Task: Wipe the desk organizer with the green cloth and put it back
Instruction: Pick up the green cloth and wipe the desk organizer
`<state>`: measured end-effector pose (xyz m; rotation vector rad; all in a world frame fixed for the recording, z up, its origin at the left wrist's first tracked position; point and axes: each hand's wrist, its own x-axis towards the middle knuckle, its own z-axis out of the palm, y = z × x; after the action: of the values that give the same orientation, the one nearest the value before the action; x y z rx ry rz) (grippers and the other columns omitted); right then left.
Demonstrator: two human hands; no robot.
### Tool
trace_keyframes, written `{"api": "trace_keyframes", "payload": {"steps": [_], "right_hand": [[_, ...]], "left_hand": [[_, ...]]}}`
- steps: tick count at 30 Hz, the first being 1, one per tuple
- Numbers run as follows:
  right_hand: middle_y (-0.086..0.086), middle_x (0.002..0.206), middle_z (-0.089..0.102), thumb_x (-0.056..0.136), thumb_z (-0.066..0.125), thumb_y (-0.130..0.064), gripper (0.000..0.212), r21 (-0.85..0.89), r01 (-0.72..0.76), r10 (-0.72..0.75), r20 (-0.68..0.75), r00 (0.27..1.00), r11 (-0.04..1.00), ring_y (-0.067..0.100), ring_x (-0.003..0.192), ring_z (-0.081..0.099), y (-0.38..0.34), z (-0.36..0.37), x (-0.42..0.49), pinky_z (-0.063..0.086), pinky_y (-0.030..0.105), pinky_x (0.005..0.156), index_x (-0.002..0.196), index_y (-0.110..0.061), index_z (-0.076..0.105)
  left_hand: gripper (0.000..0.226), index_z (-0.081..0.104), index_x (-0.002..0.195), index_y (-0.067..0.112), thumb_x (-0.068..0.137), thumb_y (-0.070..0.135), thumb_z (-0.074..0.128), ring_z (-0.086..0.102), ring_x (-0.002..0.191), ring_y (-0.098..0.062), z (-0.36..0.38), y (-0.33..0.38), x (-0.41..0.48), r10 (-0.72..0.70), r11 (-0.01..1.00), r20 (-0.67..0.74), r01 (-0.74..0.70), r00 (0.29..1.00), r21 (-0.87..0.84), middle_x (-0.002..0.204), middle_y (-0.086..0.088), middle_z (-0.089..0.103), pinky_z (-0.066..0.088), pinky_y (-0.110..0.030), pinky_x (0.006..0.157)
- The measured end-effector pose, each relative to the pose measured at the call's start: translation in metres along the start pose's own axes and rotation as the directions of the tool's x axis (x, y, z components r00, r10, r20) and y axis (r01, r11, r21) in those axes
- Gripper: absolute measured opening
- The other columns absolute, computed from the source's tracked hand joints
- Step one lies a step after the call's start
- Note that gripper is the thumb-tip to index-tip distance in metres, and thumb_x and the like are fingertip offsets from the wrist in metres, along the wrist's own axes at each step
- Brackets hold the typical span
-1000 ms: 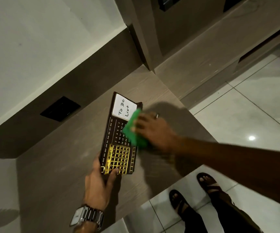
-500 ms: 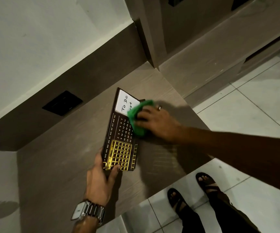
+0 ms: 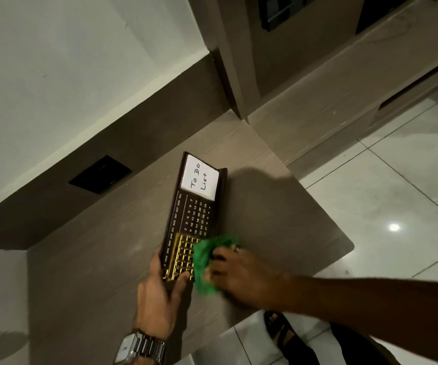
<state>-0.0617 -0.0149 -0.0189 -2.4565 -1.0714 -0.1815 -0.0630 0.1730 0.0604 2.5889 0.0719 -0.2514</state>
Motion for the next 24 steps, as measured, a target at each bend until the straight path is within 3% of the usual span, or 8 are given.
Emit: {"api": "trace_keyframes", "payload": {"steps": [2, 6, 11, 13, 15, 17, 20, 24], "right_hand": [[-0.007, 0.113, 0.065, 0.074, 0.076, -0.027, 0.038, 0.089, 0.038, -0.047, 0.102, 0.994, 0.995, 0.016, 0.105, 0.050, -0.010, -0.006, -0.007, 0.049, 0.030, 0.078, 0.111, -0.032, 0.069], [-0.002, 0.129, 0.059, 0.086, 0.063, -0.019, 0.041, 0.399, 0.050, -0.115, 0.141, 0.983, 0.916, 0.024, 0.118, 0.045, -0.006, -0.027, -0.017, 0.037, 0.036, 0.093, 0.127, -0.020, 0.061], [-0.001, 0.121, 0.062, 0.076, 0.057, -0.010, 0.047, 0.583, -0.263, 0.255, 0.098, 0.962, 0.769, 0.014, 0.114, 0.051, 0.014, -0.043, -0.021, 0.042, 0.036, 0.097, 0.121, -0.022, 0.062], [-0.005, 0.107, 0.065, 0.077, 0.056, -0.011, 0.042, 0.694, -0.378, 0.411, 0.129, 0.903, 0.612, 0.010, 0.101, 0.059, 0.030, -0.056, -0.020, 0.049, 0.038, 0.088, 0.113, -0.032, 0.060], [-0.007, 0.092, 0.067, 0.079, 0.060, -0.015, 0.033, 0.782, -0.437, 0.544, 0.153, 0.825, 0.444, 0.007, 0.085, 0.064, 0.050, -0.070, -0.021, 0.056, 0.040, 0.076, 0.101, -0.040, 0.057], [-0.006, 0.090, 0.067, 0.079, 0.062, -0.019, 0.029, 0.801, -0.478, 0.687, 0.120, 0.717, 0.359, 0.007, 0.081, 0.066, 0.073, -0.082, -0.024, 0.058, 0.040, 0.071, 0.098, -0.039, 0.056], [-0.005, 0.098, 0.067, 0.080, 0.062, -0.015, 0.034, 0.835, -0.466, 0.827, 0.024, 0.562, 0.293, 0.007, 0.087, 0.066, 0.110, -0.094, -0.026, 0.059, 0.042, 0.074, 0.110, -0.030, 0.056], [0.005, 0.101, 0.068, 0.087, 0.060, -0.003, 0.033, 0.913, -0.377, 0.923, 0.003, 0.386, 0.155, 0.021, 0.087, 0.070, 0.161, -0.109, -0.029, 0.060, 0.048, 0.066, 0.114, -0.021, 0.057]], "left_hand": [[0.068, 0.035, 0.139, 0.020, 0.080, 0.021, 0.071, 0.060, 0.070, 0.007, -0.001, 0.001, -0.002, 0.014, 1.000, -0.014, -0.014, 1.000, 0.007, 0.097, 0.012, 0.064, 0.050, -0.015, 0.068], [0.073, 0.030, 0.141, 0.026, 0.080, 0.027, 0.070, 0.065, 0.080, -0.012, 0.000, 0.006, -0.005, -0.039, 0.999, -0.043, 0.040, 0.998, 0.024, 0.106, -0.001, 0.070, 0.054, -0.038, 0.082], [0.081, 0.025, 0.144, 0.030, 0.077, 0.047, 0.066, 0.065, 0.096, -0.018, -0.007, 0.014, -0.005, -0.081, 0.997, -0.001, 0.081, 0.997, 0.009, 0.121, 0.000, 0.065, 0.051, -0.041, 0.091], [0.093, 0.018, 0.147, 0.030, 0.071, 0.058, 0.065, 0.057, 0.114, -0.022, -0.012, 0.017, -0.002, -0.123, 0.992, 0.001, 0.123, 0.992, 0.012, 0.137, -0.004, 0.053, 0.046, -0.048, 0.098], [0.102, 0.010, 0.149, 0.028, 0.069, 0.066, 0.060, 0.031, 0.137, -0.026, -0.015, 0.025, 0.003, -0.131, 0.988, -0.062, 0.136, 0.989, 0.078, 0.155, -0.005, 0.024, 0.031, -0.056, 0.107], [0.100, 0.008, 0.149, 0.027, 0.071, 0.071, 0.053, 0.009, 0.144, -0.023, -0.017, 0.040, 0.013, -0.035, 0.982, -0.140, 0.060, 0.989, 0.182, 0.158, -0.001, 0.007, 0.020, -0.057, 0.110], [0.089, 0.015, 0.147, 0.021, 0.080, 0.072, 0.043, 0.005, 0.144, -0.021, -0.006, 0.072, 0.033, 0.203, 0.935, -0.194, -0.132, 0.960, 0.328, 0.157, -0.006, 0.013, 0.019, -0.050, 0.107], [0.080, 0.025, 0.145, 0.020, 0.083, 0.068, 0.041, 0.009, 0.145, -0.024, 0.045, 0.113, 0.061, 0.409, 0.861, -0.090, -0.351, 0.908, 0.369, 0.155, -0.007, 0.021, 0.020, -0.047, 0.109]]}}
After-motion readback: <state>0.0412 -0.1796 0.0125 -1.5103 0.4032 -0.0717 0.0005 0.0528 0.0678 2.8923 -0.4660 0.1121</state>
